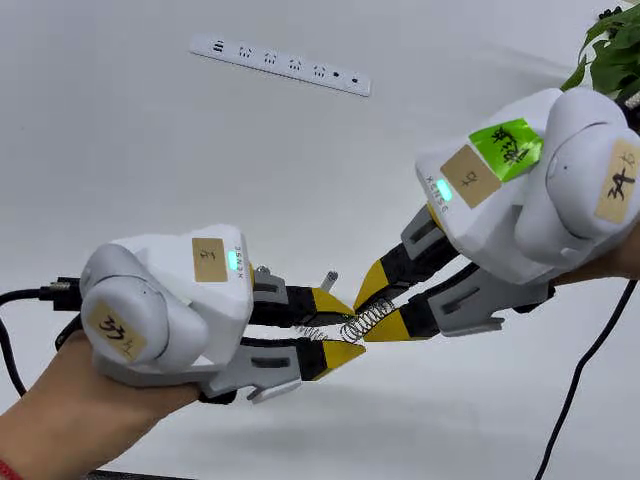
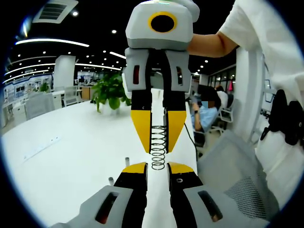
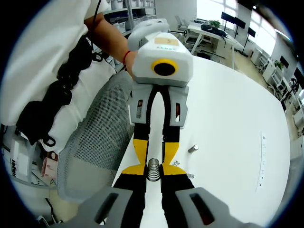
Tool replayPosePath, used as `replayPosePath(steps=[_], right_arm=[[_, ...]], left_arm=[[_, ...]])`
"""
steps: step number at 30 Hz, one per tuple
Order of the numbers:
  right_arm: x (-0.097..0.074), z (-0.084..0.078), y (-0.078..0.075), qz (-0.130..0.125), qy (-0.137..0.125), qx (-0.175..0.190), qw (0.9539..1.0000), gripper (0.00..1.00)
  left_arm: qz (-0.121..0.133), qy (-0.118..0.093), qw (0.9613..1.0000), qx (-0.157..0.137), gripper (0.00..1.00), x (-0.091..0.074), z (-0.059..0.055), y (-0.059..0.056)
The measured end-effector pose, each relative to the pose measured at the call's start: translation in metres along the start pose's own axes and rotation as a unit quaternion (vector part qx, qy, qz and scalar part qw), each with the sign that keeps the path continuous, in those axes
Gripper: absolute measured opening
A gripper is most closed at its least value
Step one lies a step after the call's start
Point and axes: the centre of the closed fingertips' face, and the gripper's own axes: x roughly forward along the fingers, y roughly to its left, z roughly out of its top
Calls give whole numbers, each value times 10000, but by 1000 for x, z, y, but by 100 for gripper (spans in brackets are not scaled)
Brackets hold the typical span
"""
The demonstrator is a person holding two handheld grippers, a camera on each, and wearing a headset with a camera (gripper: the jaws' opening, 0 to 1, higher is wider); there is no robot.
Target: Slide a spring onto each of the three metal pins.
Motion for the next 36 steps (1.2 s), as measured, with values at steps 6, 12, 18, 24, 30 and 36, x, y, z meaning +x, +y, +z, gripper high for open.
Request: replayPosePath(steps=[6, 12, 18, 24, 30, 36], right_arm=[[-7, -2, -9, -160, -59, 118, 9998, 12], [-14, -13, -32, -474, 0, 355, 9982, 12], [-16, -19, -53, -741, 144, 459, 9961, 12], [-11, -31, -72, -899, 331, 583, 9937, 12], [3, -42, -83, -924, 536, 631, 9923, 12], [18, -53, -89, -870, 632, 791, 9910, 12]], left_arm=[[70, 136, 9999, 17, 22, -5, -9, 2], [288, 273, 9992, 6, 29, -16, -18, 10], [485, 356, 9982, 63, 34, -28, -26, 19], [686, 493, 9964, 50, 40, -40, -38, 28], [873, 621, 9942, 59, 46, -50, -48, 38], [1014, 752, 9920, 85, 55, -56, -56, 43]])
